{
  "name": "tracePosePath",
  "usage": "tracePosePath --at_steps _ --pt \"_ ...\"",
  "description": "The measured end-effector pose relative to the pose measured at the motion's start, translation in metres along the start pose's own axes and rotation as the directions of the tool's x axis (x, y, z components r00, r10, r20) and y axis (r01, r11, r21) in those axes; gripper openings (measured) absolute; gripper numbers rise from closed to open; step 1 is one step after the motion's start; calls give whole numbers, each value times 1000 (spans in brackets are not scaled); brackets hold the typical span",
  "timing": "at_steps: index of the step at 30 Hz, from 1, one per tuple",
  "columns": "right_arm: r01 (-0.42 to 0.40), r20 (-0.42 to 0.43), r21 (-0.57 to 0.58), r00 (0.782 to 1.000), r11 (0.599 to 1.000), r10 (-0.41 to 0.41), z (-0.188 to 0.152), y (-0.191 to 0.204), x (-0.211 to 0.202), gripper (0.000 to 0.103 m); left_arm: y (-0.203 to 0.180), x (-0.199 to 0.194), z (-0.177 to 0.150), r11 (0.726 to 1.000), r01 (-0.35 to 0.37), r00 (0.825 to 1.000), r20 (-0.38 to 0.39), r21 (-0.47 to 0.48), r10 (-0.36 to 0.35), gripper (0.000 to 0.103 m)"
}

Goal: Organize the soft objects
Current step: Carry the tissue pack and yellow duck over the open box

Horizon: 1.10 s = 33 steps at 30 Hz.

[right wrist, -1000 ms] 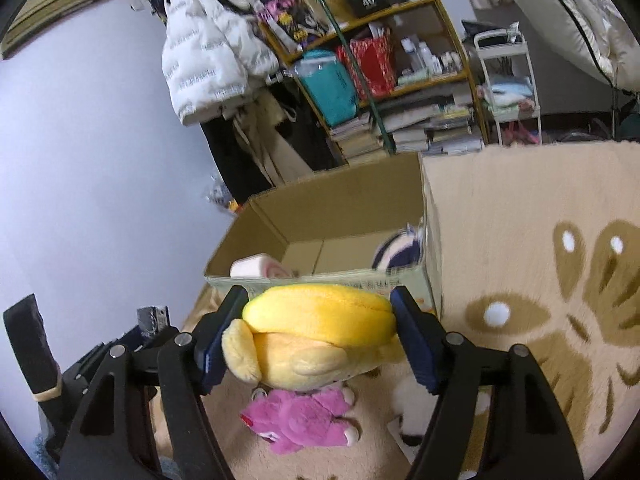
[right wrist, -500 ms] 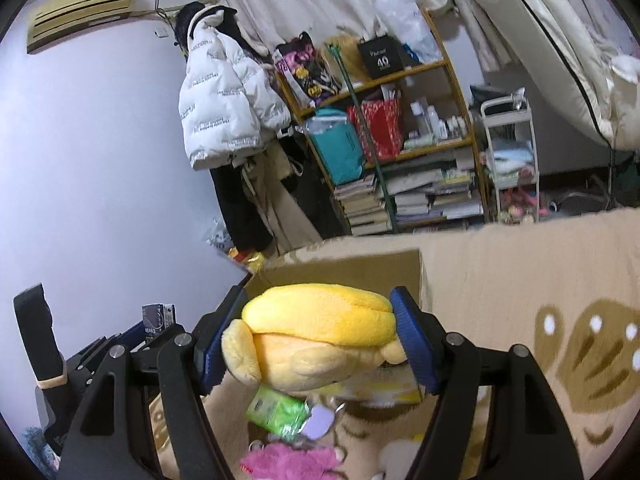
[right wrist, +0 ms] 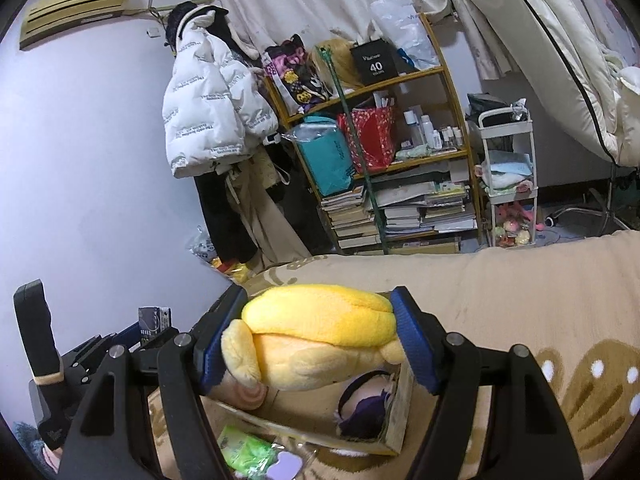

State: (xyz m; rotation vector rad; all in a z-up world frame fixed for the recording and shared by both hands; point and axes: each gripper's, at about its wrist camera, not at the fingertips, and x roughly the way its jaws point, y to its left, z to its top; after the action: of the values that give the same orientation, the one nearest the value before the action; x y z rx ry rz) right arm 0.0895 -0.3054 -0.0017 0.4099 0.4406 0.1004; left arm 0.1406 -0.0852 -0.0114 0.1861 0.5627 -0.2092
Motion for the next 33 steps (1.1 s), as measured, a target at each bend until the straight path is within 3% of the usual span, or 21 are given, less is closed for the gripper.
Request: tracePosePath --at_steps 9,17,24,33 --pt "21 -65 -1 998 1000 -21 -14 -10 27 78 -7 26 -15 1000 18 999 -51 10 -18 47" --pt "31 -67 -36 997 999 -33 -19 -8 31 79 -17 39 -21 999 40 996 -77 25 -38 47" --pt "-23 -41 -22 999 1000 22 -16 -5 26 80 -18 38 -21 998 67 995 -72 14 -66 47" --pt "-35 -102 22 994 999 37 -25 -7 38 83 -20 34 -24 996 83 995 -64 18 -82 50"
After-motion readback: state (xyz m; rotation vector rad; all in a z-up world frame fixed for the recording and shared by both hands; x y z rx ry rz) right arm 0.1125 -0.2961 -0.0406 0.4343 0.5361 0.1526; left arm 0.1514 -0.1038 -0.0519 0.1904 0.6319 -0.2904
